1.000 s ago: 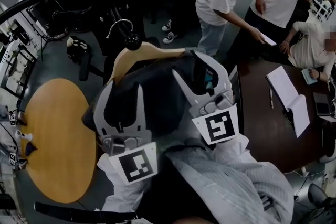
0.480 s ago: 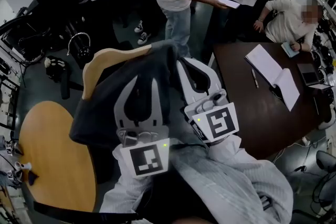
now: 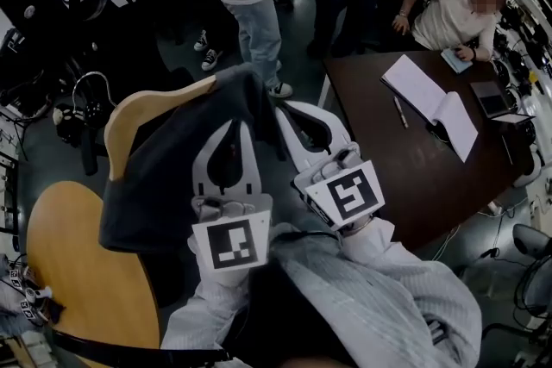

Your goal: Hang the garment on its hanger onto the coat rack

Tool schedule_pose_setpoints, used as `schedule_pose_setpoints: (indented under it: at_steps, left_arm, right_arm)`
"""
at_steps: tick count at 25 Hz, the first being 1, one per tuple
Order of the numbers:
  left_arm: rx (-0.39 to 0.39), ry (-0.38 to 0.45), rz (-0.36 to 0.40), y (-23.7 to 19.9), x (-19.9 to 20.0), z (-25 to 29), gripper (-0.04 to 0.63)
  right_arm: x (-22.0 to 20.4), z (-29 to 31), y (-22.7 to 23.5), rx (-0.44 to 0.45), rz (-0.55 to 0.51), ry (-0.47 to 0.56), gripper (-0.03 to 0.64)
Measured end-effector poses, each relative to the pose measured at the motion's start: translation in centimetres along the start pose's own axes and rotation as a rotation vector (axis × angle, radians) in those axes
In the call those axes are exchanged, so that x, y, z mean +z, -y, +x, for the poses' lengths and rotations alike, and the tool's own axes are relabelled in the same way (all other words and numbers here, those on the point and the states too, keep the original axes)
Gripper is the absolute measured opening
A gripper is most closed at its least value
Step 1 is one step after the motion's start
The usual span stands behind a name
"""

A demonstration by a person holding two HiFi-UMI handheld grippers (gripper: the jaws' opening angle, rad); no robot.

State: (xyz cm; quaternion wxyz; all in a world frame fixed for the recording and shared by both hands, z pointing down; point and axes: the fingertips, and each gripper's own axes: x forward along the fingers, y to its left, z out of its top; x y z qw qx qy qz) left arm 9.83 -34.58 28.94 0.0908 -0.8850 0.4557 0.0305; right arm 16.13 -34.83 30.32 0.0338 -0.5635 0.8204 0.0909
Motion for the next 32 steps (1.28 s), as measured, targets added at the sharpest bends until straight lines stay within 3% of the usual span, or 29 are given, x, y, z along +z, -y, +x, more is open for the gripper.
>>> schedule_pose_setpoints:
  at_steps: [10,32]
  left_arm:
    - [0.013,-0.041,0.019,0.2,-0.8,0.6,0.006]
    - [0.008,-0.051,0.041,0.0,-1.1,1.2,0.005]
  right_arm:
    - [-0.7,0.2,-0.7,0.048,0.002,-0.022,0.002]
    - [-0.6,0.7,-0.5,0.057,-0.008,-0.025,0.0]
